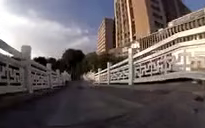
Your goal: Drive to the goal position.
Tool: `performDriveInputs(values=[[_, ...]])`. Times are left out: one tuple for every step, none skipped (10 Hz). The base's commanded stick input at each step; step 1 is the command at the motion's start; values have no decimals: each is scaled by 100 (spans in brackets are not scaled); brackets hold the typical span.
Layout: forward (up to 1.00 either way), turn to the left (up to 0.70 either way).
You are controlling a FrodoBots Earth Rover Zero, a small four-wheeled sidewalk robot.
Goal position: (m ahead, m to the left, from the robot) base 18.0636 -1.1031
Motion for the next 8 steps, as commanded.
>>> performDriveInputs(values=[[45,1],[45,1],[45,2],[45,2],[45,27],[45,26],[45,11],[45,0]])
